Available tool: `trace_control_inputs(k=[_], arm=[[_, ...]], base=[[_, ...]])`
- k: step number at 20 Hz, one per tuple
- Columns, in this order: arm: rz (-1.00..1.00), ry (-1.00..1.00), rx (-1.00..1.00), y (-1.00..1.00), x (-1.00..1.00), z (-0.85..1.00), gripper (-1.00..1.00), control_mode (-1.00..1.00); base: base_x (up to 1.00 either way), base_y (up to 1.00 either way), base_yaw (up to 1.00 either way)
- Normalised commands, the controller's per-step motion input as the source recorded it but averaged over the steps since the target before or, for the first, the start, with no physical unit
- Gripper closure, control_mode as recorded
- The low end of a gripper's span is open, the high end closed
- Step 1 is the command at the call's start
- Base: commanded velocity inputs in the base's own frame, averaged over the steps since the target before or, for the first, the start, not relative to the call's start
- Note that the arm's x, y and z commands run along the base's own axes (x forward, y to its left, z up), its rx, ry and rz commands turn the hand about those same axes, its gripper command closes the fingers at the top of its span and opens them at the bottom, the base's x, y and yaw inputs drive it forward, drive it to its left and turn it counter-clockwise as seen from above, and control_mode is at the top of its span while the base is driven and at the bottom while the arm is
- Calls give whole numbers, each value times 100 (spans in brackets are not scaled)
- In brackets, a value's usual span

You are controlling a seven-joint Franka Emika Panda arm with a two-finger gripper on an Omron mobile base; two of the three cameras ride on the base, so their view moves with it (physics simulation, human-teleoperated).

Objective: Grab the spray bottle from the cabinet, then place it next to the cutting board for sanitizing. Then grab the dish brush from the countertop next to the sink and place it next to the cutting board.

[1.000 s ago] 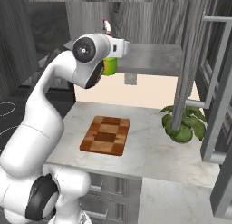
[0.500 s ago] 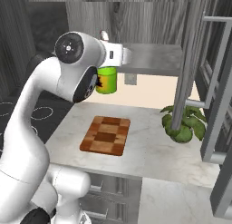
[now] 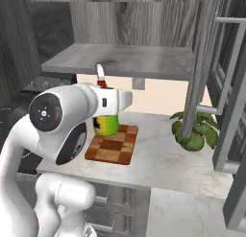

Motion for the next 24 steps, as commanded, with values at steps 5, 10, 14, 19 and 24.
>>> trace_control_inputs(k=[5,10,14,19,24], arm=[[-4,-3,-1,0,-11,-49,100,-100],[-5,0,0,0,0,-23,100,-100],[0,1,0,-1,5,-18,100,-100],[3,6,0,-7,19,-25,100,-100],[22,-1,0,-24,34,-45,100,-100]], base=[[0,0,0],[0,0,0],[0,0,0],[0,0,0],[0,0,0]])
